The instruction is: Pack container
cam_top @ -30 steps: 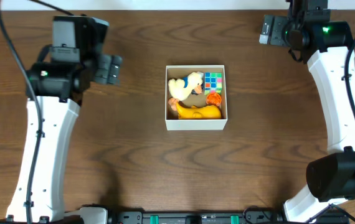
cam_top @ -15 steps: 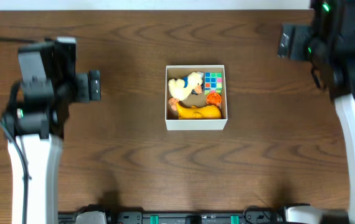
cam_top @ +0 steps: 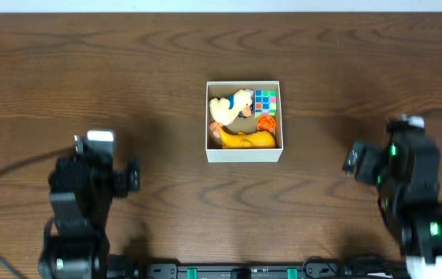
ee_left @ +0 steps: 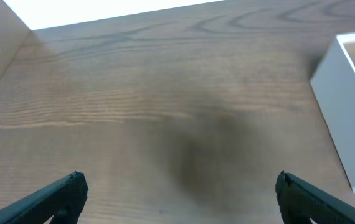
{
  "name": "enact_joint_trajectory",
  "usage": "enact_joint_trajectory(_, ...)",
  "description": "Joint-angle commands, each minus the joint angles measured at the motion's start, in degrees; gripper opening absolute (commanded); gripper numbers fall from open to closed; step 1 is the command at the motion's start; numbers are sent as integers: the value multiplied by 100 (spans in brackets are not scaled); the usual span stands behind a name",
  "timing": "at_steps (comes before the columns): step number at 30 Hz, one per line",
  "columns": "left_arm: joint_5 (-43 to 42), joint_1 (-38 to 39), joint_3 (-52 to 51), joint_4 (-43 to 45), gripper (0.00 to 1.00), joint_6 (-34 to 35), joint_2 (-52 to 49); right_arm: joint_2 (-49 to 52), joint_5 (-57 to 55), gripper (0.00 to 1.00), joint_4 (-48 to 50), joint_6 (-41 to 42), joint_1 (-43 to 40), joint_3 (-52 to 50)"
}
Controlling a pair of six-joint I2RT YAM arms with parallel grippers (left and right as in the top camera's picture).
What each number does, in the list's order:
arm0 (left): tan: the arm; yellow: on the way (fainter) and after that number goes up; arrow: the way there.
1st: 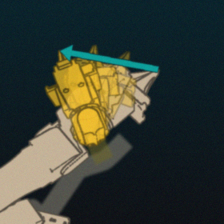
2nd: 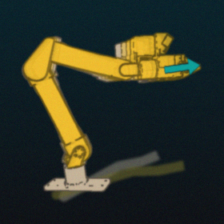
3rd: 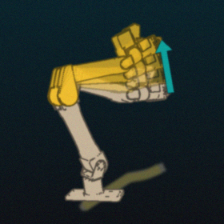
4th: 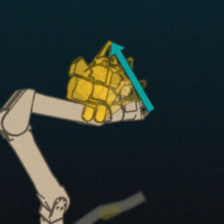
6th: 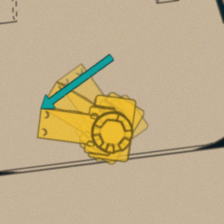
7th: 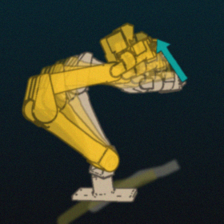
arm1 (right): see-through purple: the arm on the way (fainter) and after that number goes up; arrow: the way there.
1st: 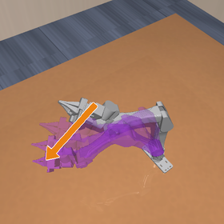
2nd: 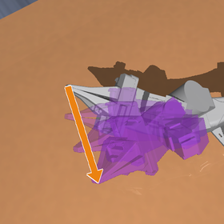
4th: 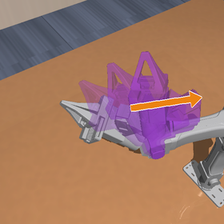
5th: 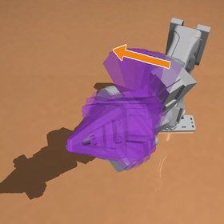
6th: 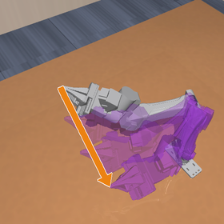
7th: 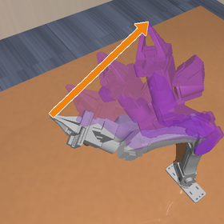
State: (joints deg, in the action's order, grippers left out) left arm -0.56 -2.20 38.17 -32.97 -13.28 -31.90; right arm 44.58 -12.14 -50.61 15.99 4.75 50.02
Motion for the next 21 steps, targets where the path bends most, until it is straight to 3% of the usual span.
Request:
enact_joint_trajectory(1,-31,20,-256,-138,98,-146,568,-715,-146,99,-35,372,-57,-505)
enact_joint_trajectory(7,-31,20,-315,-450,98,-146,761,-1062,-138,99,-146,372,-61,-1027)
enact_joint_trajectory(21,-31,20,-315,-474,98,-146,745,-1040,-94,99,-297,372,-61,-1095)
